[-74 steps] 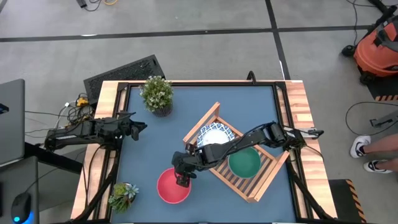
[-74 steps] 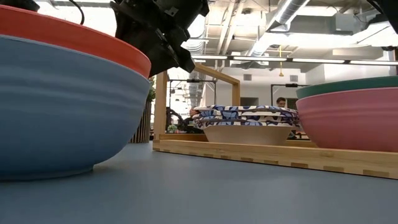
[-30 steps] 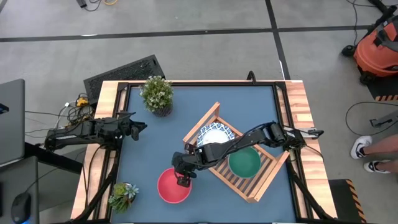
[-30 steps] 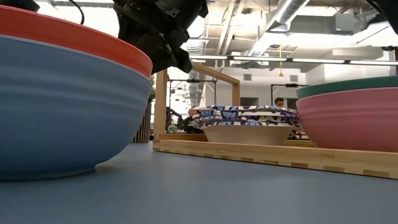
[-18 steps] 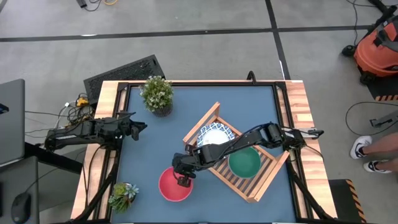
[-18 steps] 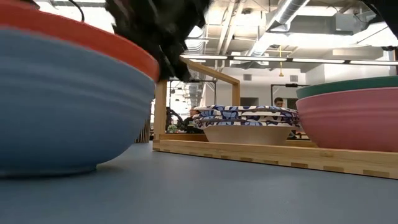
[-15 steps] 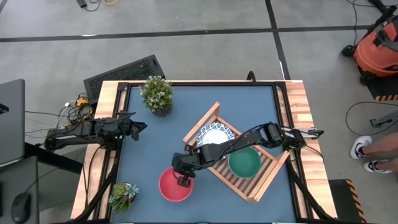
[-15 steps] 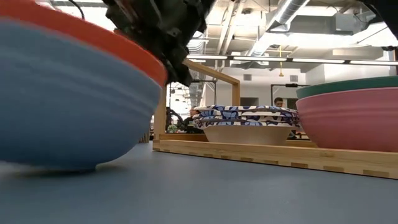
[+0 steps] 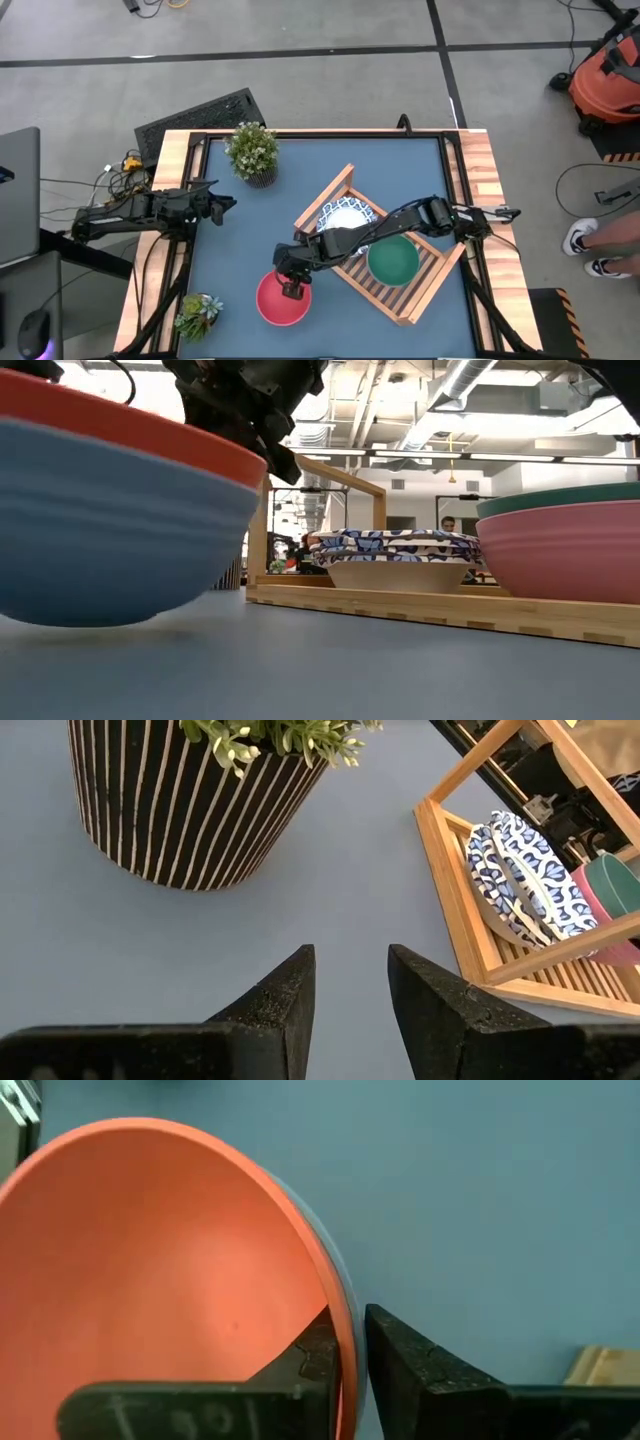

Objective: Place and stack bowls onto a shelf
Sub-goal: Stack the orange bowl on the top of the green bowl on the shelf

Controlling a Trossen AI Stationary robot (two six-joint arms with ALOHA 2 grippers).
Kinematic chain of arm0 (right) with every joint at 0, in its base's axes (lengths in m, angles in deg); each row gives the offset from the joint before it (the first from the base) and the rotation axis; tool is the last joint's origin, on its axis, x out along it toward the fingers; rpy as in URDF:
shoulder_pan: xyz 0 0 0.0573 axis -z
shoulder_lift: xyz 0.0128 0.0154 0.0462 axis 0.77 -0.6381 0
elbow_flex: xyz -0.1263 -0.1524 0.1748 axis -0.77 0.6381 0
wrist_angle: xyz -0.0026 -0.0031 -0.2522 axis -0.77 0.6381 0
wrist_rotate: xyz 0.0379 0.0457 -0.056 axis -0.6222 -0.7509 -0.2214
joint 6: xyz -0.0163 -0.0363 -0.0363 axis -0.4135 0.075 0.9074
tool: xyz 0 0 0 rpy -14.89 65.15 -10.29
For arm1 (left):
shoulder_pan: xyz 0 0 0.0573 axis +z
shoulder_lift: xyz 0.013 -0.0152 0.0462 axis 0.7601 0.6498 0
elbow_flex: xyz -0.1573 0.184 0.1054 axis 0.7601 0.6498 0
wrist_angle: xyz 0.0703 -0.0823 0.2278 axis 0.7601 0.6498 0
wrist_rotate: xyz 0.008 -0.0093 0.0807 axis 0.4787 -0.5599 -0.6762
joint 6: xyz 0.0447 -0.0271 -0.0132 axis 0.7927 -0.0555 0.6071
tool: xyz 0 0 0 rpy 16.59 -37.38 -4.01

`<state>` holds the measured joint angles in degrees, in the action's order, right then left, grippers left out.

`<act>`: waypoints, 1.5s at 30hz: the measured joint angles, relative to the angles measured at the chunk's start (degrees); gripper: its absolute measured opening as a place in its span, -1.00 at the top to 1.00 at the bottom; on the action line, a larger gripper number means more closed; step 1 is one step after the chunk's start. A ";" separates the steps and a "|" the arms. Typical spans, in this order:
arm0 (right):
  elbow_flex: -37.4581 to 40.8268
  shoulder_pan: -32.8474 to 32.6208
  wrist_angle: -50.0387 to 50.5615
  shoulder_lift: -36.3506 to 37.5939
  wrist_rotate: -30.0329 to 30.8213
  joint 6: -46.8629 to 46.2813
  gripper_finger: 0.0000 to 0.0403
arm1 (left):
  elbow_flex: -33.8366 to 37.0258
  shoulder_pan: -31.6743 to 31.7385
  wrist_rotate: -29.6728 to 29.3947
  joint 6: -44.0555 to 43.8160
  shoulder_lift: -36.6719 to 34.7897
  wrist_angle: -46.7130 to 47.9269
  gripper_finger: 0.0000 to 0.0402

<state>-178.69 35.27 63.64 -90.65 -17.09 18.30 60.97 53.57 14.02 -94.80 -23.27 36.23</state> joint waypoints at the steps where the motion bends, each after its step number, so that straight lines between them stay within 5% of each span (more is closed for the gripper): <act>1: -0.12 0.06 -0.01 0.01 0.00 -0.03 0.63 | 0.00 0.01 -0.01 0.01 -0.01 -0.01 0.44; 17: -0.36 0.23 0.32 0.06 0.01 -1.56 0.63 | 0.00 0.01 -0.04 0.01 0.00 -0.01 0.44; 32: -9.94 1.09 9.85 0.30 -0.03 -1.49 0.69 | 0.00 0.01 -0.10 0.01 -0.01 -0.01 0.44; 39: -10.04 2.60 10.11 0.27 -11.10 -2.37 0.69 | 0.00 0.00 0.14 0.00 0.01 -0.02 0.44; 45: -10.04 4.17 5.71 0.25 -11.88 -3.28 0.69 | 0.00 0.02 2.07 -1.25 0.01 -0.32 0.44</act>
<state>-188.73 39.44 69.35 -90.40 -28.97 15.02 60.97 53.59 16.09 -96.05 -23.26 35.91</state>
